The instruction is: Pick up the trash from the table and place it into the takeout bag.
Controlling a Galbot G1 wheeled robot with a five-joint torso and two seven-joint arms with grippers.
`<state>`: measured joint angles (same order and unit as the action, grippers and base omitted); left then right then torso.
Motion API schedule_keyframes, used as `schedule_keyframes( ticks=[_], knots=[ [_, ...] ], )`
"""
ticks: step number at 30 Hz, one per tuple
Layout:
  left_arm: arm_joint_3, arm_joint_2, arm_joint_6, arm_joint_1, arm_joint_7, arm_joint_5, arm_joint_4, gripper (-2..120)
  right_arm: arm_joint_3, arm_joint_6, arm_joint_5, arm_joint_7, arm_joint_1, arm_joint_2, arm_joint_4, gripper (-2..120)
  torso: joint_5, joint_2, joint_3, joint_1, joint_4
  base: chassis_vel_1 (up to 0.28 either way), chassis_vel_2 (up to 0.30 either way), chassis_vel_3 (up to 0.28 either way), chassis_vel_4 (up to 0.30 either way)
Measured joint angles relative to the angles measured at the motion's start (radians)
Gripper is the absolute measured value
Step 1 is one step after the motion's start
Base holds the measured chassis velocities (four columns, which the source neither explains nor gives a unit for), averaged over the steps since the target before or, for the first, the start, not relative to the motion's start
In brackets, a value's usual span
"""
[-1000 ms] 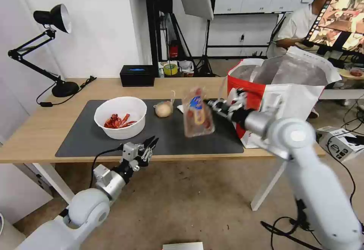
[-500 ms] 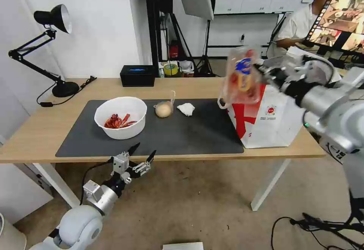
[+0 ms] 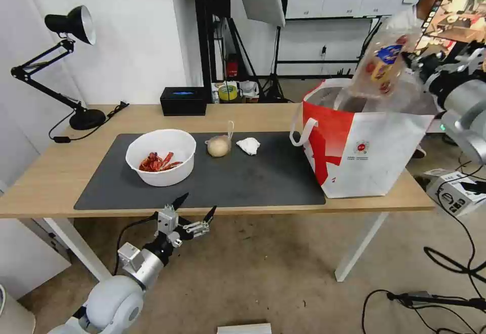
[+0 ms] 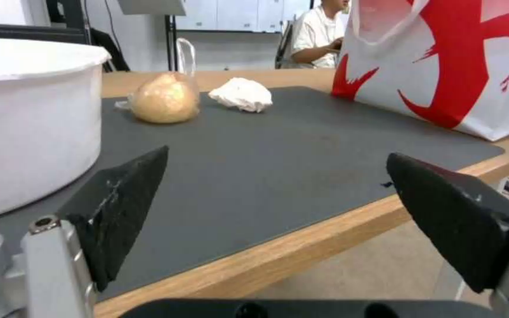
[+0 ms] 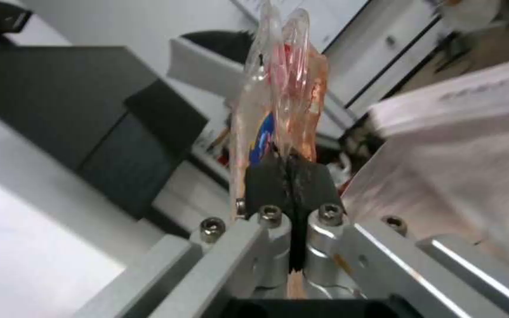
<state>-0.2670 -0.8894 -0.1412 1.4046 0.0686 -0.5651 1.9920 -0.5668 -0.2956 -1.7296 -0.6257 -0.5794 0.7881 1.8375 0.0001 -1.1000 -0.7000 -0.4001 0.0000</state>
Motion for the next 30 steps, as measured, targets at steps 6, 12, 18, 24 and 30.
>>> schedule_keyframes(
  ticks=[6,12,18,24,30],
  knots=[
    [0.004,0.000,-0.001,-0.006,0.000,0.000,-0.005,100,0.027,0.003,0.092,0.033,-0.007,0.012,-0.038,0,-0.0003,0.000,0.000,0.000,0.0000,0.000,0.000,0.000,0.000],
    [0.006,-0.003,-0.003,-0.006,-0.001,0.001,-0.009,100,0.041,0.000,0.152,0.067,-0.049,0.044,-0.038,0,-0.0001,0.000,0.000,0.000,0.0000,0.000,0.000,0.000,0.000],
    [0.010,-0.004,-0.005,-0.013,-0.001,0.002,-0.012,100,0.048,-0.005,0.191,0.088,-0.117,0.082,-0.009,0,-0.0001,0.000,0.000,0.000,0.0001,0.000,0.000,0.000,0.000],
    [0.023,-0.003,-0.005,-0.026,-0.001,0.001,-0.019,100,0.039,-0.005,0.168,0.067,-0.133,0.092,0.005,0,-0.0002,0.000,0.000,0.000,0.0001,0.000,0.000,0.000,0.000],
    [0.035,-0.003,-0.002,-0.034,-0.003,-0.004,-0.021,100,0.028,-0.021,0.144,-0.002,-0.135,0.087,0.011,6,-0.0002,0.000,0.000,0.000,0.0001,0.000,0.000,0.000,0.000]
  ],
)
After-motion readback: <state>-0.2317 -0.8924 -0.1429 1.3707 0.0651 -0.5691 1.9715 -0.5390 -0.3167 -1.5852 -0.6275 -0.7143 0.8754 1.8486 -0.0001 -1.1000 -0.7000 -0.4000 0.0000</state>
